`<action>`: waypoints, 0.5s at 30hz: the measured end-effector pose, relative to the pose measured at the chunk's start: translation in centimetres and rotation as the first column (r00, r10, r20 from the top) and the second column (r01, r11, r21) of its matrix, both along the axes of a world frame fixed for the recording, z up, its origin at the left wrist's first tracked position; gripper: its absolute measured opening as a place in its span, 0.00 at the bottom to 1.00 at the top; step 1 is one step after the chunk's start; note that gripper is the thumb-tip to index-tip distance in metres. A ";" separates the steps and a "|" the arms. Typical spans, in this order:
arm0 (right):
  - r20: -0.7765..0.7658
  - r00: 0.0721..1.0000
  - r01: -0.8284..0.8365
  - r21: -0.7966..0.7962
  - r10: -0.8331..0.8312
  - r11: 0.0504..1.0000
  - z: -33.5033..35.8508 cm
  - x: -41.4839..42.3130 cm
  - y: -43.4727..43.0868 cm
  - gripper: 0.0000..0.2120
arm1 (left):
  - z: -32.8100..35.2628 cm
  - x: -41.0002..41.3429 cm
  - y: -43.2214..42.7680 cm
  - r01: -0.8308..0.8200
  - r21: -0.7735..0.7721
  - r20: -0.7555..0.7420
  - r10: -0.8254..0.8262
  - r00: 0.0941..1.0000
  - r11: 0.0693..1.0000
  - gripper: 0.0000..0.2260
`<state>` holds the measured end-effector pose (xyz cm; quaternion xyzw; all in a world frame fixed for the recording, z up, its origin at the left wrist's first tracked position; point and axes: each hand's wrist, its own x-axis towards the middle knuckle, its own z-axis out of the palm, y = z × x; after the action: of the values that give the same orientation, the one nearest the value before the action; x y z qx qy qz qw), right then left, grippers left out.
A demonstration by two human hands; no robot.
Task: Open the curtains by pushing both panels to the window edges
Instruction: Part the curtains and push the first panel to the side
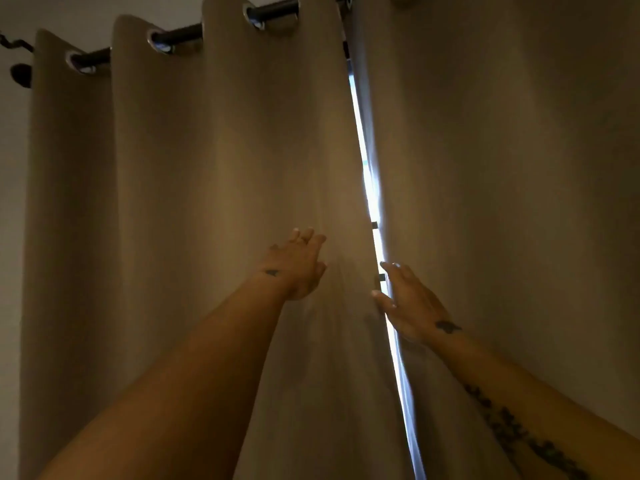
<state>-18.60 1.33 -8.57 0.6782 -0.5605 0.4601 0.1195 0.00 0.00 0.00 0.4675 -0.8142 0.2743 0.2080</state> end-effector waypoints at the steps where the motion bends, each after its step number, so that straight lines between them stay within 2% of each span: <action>1: 0.033 0.999 -0.025 -0.038 0.026 0.999 0.1 -0.2 -1.1 0.24 | 0.7 -0.6 -0.6 -0.008 -0.024 0.016 0.008 1.000 1.000 0.24; 3: 0.085 0.993 -0.067 -0.113 0.077 0.991 0.4 -0.3 -2.8 0.25 | 2.1 -1.7 -1.8 -0.010 -0.067 0.021 0.012 1.000 0.998 0.23; 7: 0.141 0.979 -0.131 -0.115 0.146 0.985 0.3 0.2 -6.1 0.31 | 4.4 -4.1 -3.6 0.005 -0.149 0.052 0.003 0.999 0.989 0.21; 10: 0.189 0.965 -0.153 -0.158 0.182 0.975 0.3 0.3 -7.8 0.38 | 5.2 -6.0 -4.3 0.015 -0.258 0.149 0.024 0.988 0.966 0.20; 15: 0.151 0.964 -0.203 -0.112 0.218 0.973 -0.3 1.5 -9.4 0.40 | 5.7 -8.9 -5.5 0.006 -0.352 0.314 0.113 0.943 0.936 0.21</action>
<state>-17.12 -8.04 -8.86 0.6876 -0.4705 0.5501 0.0560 -8.88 -5.46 5.72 0.3931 -0.7628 0.4938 0.1407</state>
